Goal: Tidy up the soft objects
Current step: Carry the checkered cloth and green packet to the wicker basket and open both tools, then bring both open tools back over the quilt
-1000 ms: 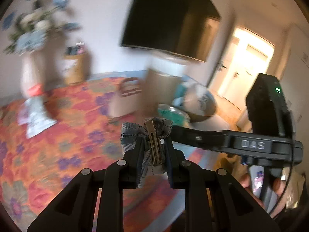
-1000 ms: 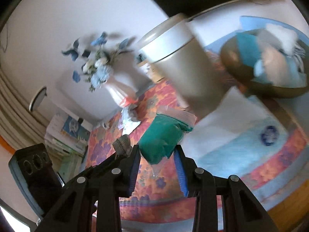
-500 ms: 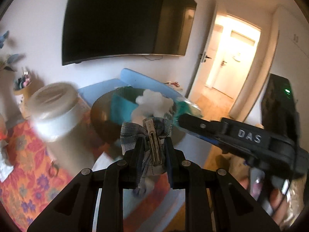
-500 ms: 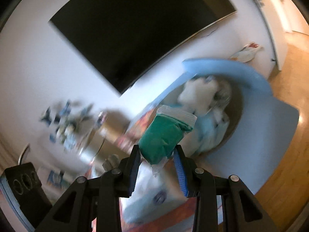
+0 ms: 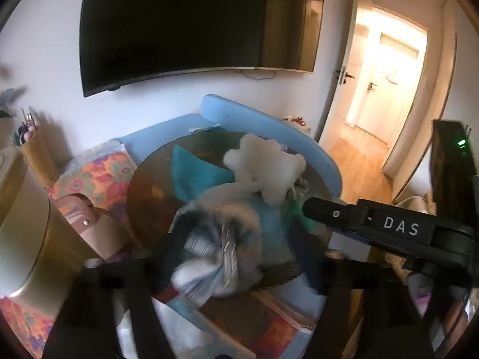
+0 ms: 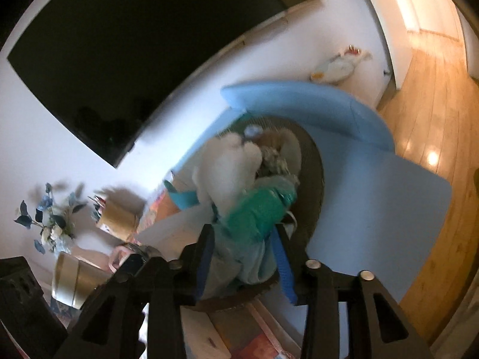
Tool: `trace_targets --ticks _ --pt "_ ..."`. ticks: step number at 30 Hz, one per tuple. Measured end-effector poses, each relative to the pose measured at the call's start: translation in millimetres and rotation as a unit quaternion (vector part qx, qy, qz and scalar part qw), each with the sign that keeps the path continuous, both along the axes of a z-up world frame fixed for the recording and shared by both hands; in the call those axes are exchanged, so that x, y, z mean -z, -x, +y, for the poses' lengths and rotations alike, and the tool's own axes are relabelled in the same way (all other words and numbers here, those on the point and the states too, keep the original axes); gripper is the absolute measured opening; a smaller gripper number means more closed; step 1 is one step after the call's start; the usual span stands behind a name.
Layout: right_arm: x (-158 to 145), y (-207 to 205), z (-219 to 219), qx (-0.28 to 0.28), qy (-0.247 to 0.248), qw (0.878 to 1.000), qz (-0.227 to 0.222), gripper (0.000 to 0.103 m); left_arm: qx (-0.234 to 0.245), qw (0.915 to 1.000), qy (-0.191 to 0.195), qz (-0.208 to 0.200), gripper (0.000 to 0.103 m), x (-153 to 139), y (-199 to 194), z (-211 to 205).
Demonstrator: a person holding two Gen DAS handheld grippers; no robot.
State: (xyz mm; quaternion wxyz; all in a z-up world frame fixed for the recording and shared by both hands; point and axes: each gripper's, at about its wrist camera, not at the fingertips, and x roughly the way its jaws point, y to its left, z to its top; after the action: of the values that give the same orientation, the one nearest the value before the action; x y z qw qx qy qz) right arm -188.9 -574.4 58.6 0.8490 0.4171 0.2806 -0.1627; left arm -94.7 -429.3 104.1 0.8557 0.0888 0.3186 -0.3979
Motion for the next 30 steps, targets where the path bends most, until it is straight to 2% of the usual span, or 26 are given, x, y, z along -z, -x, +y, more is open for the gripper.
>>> trace_targets --ticks 1,4,9,13,15,19,21,23,24,25,27,30 --pt "4.7 3.2 -2.2 0.002 -0.012 1.000 -0.003 0.054 0.003 1.0000 0.006 -0.005 0.076 -1.1 3.2 1.7" --pt "9.4 15.6 -3.9 0.006 -0.033 0.999 -0.023 0.056 0.025 0.9995 0.012 -0.014 0.076 -5.1 15.6 7.5" --pt "-3.7 33.9 8.8 0.010 -0.015 0.999 -0.031 0.056 0.032 0.9985 0.024 -0.038 0.076 -17.0 40.0 39.1" --pt "-28.7 52.8 45.9 -0.006 0.034 0.998 -0.053 0.058 0.023 0.9969 0.051 -0.056 0.076 -33.8 58.6 91.3" --pt "-41.7 60.0 70.9 -0.021 0.066 0.995 -0.070 0.062 0.007 0.9964 0.053 -0.066 0.076 -40.2 64.1 118.6" --pt "-75.7 62.6 137.9 -0.083 0.144 0.980 -0.113 0.062 -0.042 0.9949 0.050 -0.077 0.076 -52.1 61.8 177.9" --pt "-90.8 56.1 173.5 -0.132 0.169 0.968 -0.132 0.062 -0.098 0.9897 0.044 -0.094 0.076 -57.5 56.1 214.8" --pt "-102.2 45.2 215.2 -0.190 0.190 0.951 -0.152 0.062 -0.170 0.9787 0.031 -0.111 0.081 -59.6 45.0 254.0" --pt "-105.0 38.8 234.0 -0.212 0.197 0.944 -0.157 0.066 -0.200 0.9727 0.026 -0.114 0.082 -59.1 38.4 272.7" --pt "-105.9 30.3 253.8 -0.233 0.202 0.938 -0.157 0.074 -0.225 0.9673 0.022 -0.114 0.083 -57.6 33.4 290.6" --pt "-102.0 12.6 289.4 -0.268 0.213 0.927 -0.151 0.079 -0.279 0.9548 0.016 -0.101 0.083 -50.1 18.5 335.2" --pt "-87.1 -21.5 339.7 -0.315 0.234 0.912 -0.119 0.079 -0.342 0.9374 0.003 -0.065 0.083 -26.5 -7.0 392.8"
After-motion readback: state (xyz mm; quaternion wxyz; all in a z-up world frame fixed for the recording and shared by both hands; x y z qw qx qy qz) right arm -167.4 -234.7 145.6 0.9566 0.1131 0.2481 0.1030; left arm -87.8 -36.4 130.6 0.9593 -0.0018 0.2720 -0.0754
